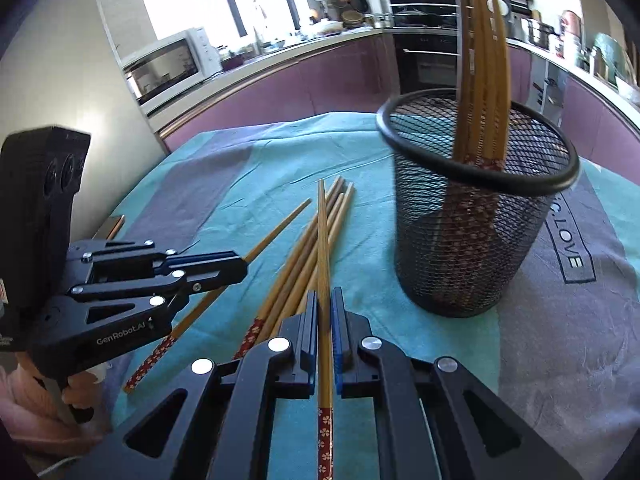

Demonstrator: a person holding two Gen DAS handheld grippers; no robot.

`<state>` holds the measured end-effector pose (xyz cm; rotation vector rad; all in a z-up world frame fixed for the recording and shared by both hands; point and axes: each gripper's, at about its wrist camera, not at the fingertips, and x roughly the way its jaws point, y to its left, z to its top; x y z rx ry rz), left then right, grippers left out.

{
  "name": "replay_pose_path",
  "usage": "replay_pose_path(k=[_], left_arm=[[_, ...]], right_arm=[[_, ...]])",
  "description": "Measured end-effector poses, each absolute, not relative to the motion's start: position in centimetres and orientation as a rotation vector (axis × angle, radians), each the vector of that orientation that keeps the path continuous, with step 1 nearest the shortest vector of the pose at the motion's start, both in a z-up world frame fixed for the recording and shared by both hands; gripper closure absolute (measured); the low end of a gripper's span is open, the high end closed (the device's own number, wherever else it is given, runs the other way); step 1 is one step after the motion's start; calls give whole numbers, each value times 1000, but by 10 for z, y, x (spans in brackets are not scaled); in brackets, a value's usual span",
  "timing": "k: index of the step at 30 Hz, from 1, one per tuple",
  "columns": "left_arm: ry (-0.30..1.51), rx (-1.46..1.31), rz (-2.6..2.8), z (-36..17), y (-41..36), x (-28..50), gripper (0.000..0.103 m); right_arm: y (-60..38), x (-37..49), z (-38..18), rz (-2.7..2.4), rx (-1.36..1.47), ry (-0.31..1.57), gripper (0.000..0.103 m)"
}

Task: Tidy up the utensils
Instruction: 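Lift the left gripper's chopstick toward the holder while the right gripper lifts its own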

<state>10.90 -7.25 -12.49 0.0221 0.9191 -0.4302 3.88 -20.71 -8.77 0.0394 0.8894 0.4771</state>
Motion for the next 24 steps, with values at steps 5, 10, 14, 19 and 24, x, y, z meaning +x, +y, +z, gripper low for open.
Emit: replay_pose_path(k=[5, 10, 14, 19, 24], left_arm=[[948, 59, -451, -132, -81, 108, 96], [971, 83, -468, -135, -84, 110, 93], [979, 80, -487, -140, -86, 114, 92], [983, 60, -475, -141, -83, 119, 95], [969, 34, -473, -134, -74, 116, 96]], right_arm=[[-203, 42, -92, 475, 14, 915, 97], [-200, 44, -95, 463, -11, 932, 97], [-197, 50, -100, 458, -13, 941, 96], [-199, 49, -98, 461, -3, 930, 97], [-205, 40, -87, 472, 15, 889, 97]])
